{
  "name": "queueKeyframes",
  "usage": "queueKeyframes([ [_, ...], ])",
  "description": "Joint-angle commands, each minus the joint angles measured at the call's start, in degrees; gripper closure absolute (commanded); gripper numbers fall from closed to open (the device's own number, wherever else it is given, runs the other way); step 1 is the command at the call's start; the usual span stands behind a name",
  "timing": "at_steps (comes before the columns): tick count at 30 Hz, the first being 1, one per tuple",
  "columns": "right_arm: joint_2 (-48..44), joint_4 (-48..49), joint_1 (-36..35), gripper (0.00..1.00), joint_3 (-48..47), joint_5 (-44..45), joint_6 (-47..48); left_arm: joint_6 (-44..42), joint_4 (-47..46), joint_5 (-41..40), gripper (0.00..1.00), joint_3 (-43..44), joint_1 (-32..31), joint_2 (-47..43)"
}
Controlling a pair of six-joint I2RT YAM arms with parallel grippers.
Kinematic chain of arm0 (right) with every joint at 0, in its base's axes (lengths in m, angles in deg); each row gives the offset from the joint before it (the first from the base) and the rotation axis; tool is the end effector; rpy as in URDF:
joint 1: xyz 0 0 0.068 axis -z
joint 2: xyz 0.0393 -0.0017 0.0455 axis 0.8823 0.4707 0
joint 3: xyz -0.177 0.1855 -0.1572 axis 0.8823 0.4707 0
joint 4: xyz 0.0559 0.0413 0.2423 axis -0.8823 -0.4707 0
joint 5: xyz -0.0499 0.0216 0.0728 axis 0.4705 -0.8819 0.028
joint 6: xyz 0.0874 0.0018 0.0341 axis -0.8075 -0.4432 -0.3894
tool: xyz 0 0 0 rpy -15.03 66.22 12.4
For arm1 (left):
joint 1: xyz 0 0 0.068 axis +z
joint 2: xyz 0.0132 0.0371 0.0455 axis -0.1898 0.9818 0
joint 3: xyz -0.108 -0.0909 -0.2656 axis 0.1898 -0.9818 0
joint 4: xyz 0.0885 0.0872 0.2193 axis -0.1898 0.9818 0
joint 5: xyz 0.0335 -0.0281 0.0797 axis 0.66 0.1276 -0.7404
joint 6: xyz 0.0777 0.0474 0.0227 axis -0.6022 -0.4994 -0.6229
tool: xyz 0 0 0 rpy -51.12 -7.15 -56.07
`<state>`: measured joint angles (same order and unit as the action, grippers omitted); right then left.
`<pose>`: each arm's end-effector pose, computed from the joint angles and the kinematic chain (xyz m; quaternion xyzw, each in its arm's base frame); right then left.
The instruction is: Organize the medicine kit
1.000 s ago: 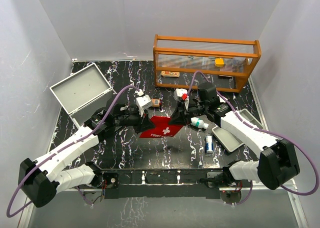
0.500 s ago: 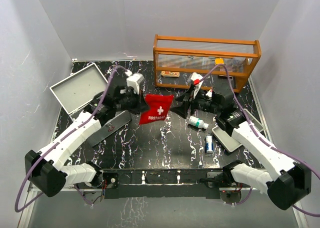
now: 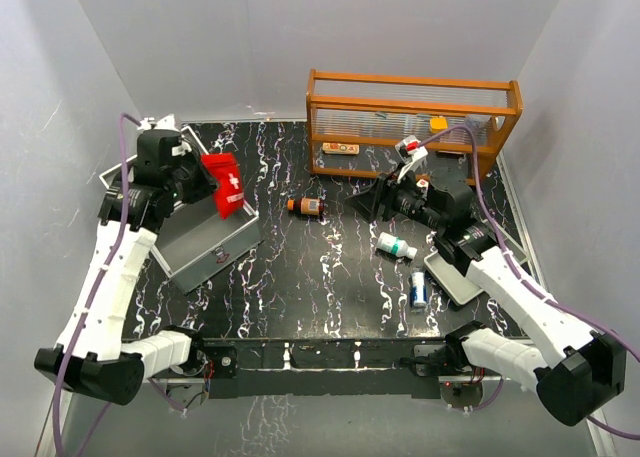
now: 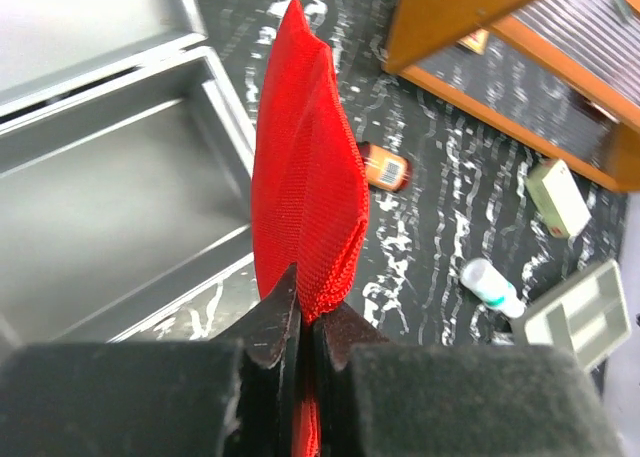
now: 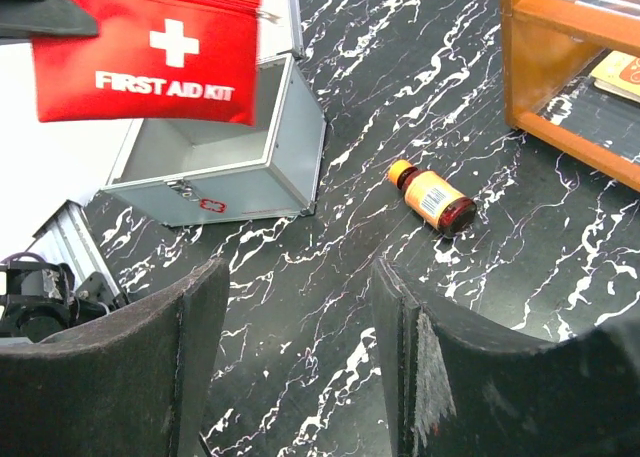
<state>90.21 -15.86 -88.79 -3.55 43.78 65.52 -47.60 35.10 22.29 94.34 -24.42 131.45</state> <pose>0.2115 0.1446 0.3566 -0.1754 0.7458 0.3895 0.5112 0.2476 -0.0596 0.4149 -0.1438 0.8539 -0.1976 0.4595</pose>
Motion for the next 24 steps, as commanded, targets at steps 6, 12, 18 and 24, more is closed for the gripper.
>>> queueKeyframes([
  [6,3.27,2.93,0.2,0.44,-0.43,-1.37,-2.38,0.45,17.18,-15.56,1.0,6.64,0.67,-2.84],
  [12,4.3,3.04,0.2,0.46,-0.51,-2.44,-3.52,1.92,15.34,-11.9,1.0,0.71,0.73,-1.64],
  [18,3.29,2.34,0.19,0.46,-0.25,-1.33,-4.25,3.91,6.82,-3.61,1.0,-7.26,2.02,0.22],
  [24,3.18,2.49,0.08,0.46,-0.16,-1.79,-4.59,6.7,-3.92,1.37,1.0,-11.41,3.68,2.19],
])
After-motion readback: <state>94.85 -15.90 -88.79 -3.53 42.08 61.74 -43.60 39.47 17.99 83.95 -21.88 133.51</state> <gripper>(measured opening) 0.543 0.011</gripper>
